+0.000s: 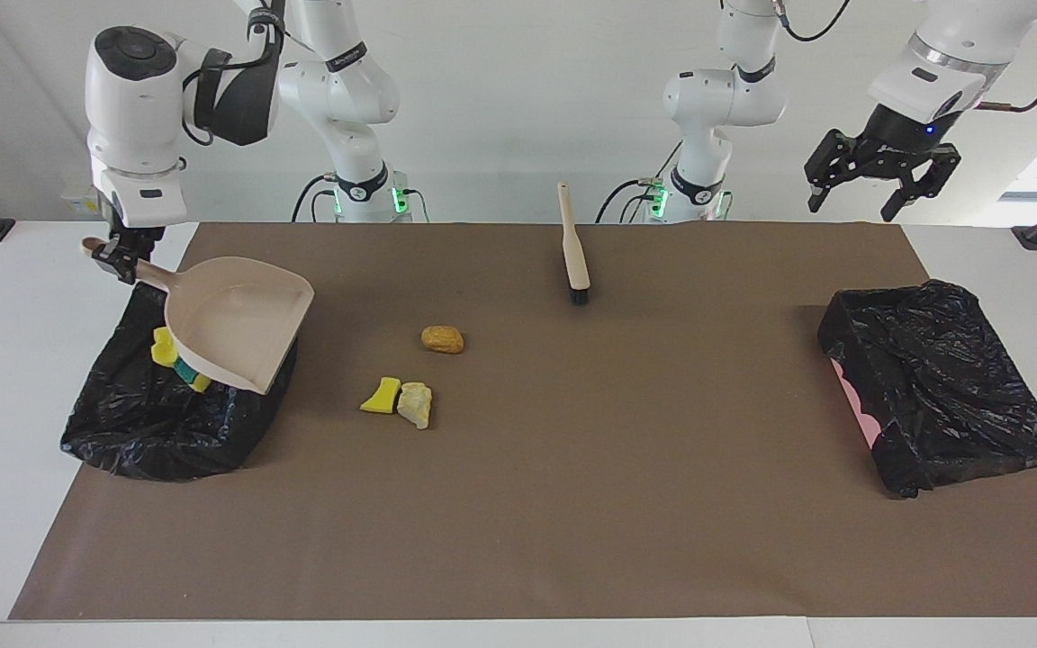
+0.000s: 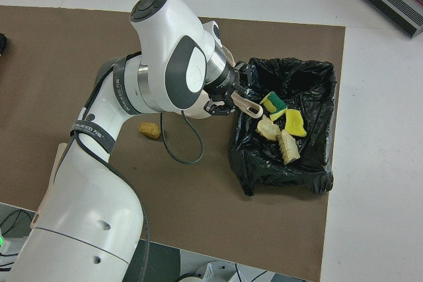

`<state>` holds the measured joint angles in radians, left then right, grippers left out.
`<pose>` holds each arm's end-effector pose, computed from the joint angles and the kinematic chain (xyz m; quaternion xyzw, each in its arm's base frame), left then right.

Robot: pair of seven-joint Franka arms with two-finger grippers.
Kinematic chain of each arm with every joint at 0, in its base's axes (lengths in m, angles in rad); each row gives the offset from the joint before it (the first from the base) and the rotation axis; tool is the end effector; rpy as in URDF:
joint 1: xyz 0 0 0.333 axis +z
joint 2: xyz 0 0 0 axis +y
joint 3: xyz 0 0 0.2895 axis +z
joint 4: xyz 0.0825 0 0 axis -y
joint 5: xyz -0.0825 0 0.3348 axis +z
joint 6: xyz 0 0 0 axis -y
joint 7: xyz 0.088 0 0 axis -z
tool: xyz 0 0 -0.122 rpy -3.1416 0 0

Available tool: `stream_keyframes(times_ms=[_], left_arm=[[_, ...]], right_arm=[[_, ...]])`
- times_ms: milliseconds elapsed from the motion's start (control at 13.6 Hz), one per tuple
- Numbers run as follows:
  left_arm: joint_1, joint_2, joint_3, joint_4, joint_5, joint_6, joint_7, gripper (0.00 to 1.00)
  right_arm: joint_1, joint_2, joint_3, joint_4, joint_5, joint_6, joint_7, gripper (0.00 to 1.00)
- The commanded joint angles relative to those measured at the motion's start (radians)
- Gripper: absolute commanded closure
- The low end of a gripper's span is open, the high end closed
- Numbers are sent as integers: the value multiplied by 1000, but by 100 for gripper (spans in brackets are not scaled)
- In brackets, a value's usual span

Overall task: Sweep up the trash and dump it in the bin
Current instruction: 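Return the dustpan to the mat center with the right gripper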

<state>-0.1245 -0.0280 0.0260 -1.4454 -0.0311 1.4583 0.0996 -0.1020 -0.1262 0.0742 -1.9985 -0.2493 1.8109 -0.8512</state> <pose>0.4828 -0.0516 0.6391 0.9946 -0.1009 0.0205 0.0158 0.4701 -0.0360 0.4857 0.8952 0.4267 -0.0808 0.0995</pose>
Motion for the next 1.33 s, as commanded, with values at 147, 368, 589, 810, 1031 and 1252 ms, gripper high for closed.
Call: stream_keyframes(times_ms=[147,368,589,810,1031,1252], left_arm=[[11,-9,-9,5,25,-23,-3,0],[13,-16,-8,-3,25,-41,-5,0],[13,-39,0,-35,23,-58,-23,0],[14,-43,0,-36,23,-49,-40,0],[14,-41,0,-35,23,-44,-35,0],[11,-40,-1,-35,23,-46,-37,0]], right_arm=[[111,77,-1,23,157,-30,445,100],[201,161,-1,59,225,34,766,100],[287,258,-1,174,286,33,949,100],[370,361,-1,263,320,59,1076,100],[462,474,-1,401,361,61,1231,100],[547,585,-1,504,360,82,1378,100]])
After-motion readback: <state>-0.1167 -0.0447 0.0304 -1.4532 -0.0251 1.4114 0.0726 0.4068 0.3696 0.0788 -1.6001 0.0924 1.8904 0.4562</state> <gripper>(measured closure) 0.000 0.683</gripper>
